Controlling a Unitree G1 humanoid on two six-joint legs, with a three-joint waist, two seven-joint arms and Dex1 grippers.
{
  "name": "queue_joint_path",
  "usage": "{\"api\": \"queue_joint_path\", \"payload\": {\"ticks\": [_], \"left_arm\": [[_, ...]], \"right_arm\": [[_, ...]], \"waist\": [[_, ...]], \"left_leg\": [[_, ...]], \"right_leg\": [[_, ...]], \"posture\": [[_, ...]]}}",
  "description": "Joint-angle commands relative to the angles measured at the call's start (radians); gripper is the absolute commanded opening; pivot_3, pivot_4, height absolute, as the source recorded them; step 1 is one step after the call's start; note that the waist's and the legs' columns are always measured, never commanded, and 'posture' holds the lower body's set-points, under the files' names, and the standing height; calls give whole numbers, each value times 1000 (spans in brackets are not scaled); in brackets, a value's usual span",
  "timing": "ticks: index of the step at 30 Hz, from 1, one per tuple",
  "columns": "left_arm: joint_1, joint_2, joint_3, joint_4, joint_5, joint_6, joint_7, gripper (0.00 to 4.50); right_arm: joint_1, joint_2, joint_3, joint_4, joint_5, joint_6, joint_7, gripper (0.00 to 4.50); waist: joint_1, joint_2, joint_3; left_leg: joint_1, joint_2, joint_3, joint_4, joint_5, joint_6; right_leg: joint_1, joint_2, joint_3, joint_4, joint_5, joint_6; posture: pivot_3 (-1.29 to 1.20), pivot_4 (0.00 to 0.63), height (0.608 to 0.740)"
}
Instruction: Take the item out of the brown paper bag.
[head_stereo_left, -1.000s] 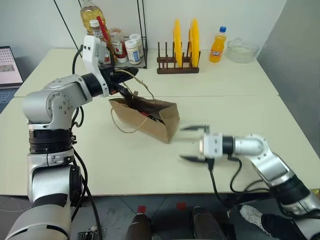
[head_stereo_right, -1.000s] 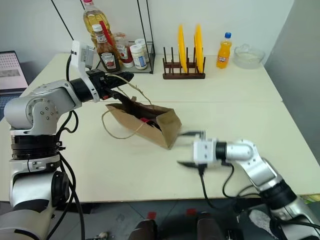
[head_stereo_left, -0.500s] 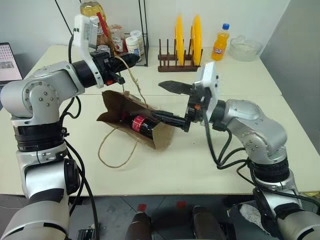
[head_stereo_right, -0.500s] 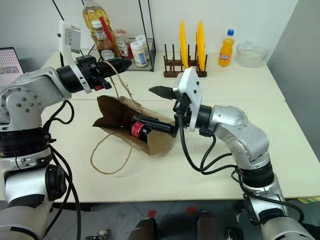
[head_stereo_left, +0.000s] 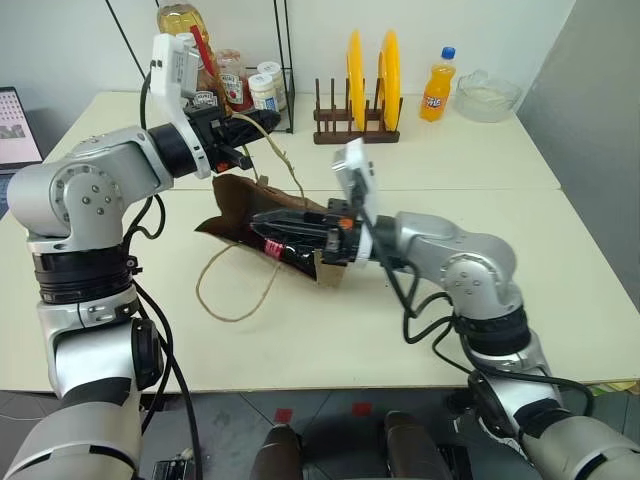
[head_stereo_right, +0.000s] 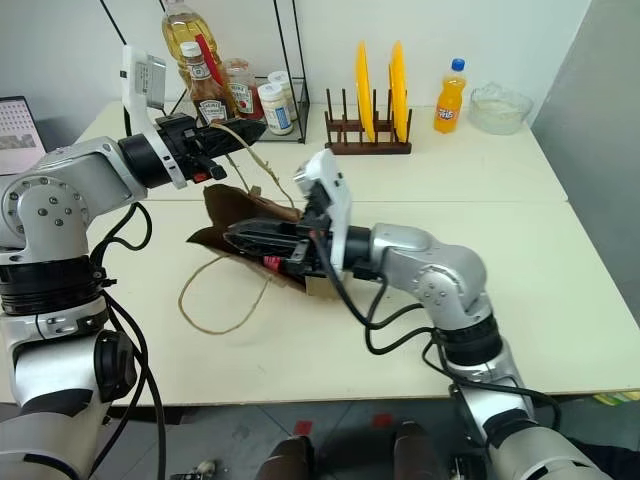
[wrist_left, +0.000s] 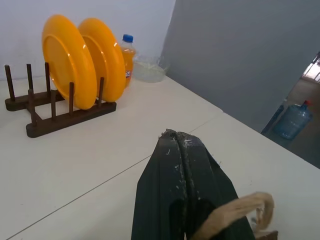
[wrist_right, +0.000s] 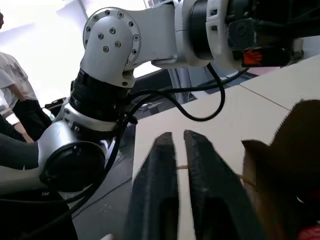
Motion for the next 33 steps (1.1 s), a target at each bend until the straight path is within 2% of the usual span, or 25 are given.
{"api": "queue_joint_path", "payload": {"ticks": [1, 10, 17, 21, 22, 27, 33], "left_arm": [[-17, 2, 24, -42, -24, 3, 10, 0], [-4, -5, 30, -79, -44, 22, 34, 0], [9, -12, 29, -76, -48, 8, 32, 0], [17, -11, 21, -66, -45, -10, 18, 0], [21, -9, 15, -62, -40, -20, 10, 0], [25, -4, 9, -48, -33, -39, -11, 0], [14, -1, 7, -36, -29, -47, -23, 0]], "right_arm": [[-15, 37, 42, 35, -75, -99, 25, 22], [-36, 189, 48, 174, -141, -175, 7, 22], [-30, 222, -13, 263, -197, -182, -84, 22], [-28, 181, 18, 301, -335, -191, -195, 22], [-25, 147, 60, 287, -389, -207, -193, 22], [-24, 22, 209, 212, -556, -221, -159, 22], [-20, -99, 314, 116, -633, -180, -37, 22]], "waist": [[-1, 0, 0], [-1, 0, 0], [0, 0, 0], [0, 0, 0], [0, 0, 0], [0, 0, 0], [0, 0, 0]], "left_leg": [[0, 0, 0, 0, 0, 0], [0, 0, 0, 0, 0, -1], [1, 0, -1, 4, 1, -2], [2, 0, 0, 4, 1, -2], [2, 0, 0, 4, 1, -2], [2, 0, 0, 4, 1, -2], [2, 0, 0, 4, 1, -2]], "right_leg": [[0, 0, 0, 0, 0, 0], [0, 0, 0, 2, 0, 0], [-1, 0, 0, 10, 0, 0], [-1, 0, 1, 11, 0, 0], [-1, 0, 1, 11, 0, 0], [-2, 0, 1, 11, 0, 0], [-1, 0, 1, 11, 0, 0]], "posture": [[0, 150, 740], [0, 150, 740], [0, 150, 740], [0, 150, 740], [0, 150, 740], [0, 150, 740], [0, 150, 740]]}}
